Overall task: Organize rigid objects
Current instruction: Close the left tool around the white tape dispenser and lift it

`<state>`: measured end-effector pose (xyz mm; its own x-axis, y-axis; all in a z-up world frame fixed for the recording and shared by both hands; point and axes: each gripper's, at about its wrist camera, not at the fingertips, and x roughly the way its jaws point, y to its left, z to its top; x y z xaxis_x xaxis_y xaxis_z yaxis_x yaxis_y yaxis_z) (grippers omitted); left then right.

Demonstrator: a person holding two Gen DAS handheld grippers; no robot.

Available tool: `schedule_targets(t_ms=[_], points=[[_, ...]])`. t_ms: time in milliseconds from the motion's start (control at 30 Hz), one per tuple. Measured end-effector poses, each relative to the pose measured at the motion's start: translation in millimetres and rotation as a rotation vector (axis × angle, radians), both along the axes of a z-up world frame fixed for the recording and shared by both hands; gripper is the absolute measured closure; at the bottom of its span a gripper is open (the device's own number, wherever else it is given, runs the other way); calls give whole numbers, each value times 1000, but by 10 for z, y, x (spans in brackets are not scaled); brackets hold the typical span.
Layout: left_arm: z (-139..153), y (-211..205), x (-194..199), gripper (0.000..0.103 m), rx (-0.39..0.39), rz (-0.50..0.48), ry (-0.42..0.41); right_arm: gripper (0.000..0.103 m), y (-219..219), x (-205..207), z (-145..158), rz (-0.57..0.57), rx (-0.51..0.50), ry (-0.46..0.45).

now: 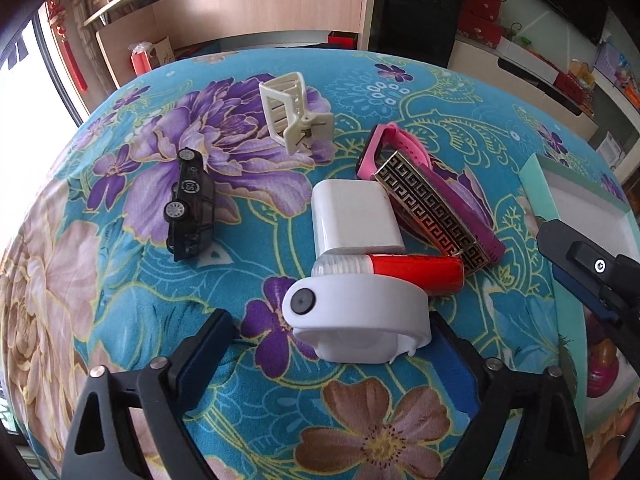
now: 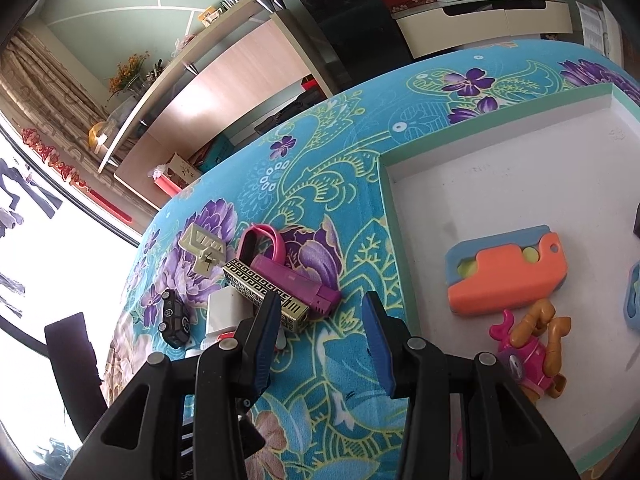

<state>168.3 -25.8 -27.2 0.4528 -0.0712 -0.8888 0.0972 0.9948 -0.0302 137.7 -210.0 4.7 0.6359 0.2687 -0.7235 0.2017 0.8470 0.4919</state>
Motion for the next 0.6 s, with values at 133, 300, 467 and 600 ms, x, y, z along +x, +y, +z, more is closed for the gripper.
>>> schedule_targets(t_ms=[133,300,467,600], points=[[35,47,-6,30,-19,0,-7,59,0,7,-5,1,-5,2],[112,160,-7,45,-66,25,-5,59,14,13,-14,6,-13,3],[225,359,-40,45,-85,96,-30,59,65,29,-17,22,-26,1],[358,559,-77,45,-96,174,-77,59,158,45,-6,47,-52,-6]])
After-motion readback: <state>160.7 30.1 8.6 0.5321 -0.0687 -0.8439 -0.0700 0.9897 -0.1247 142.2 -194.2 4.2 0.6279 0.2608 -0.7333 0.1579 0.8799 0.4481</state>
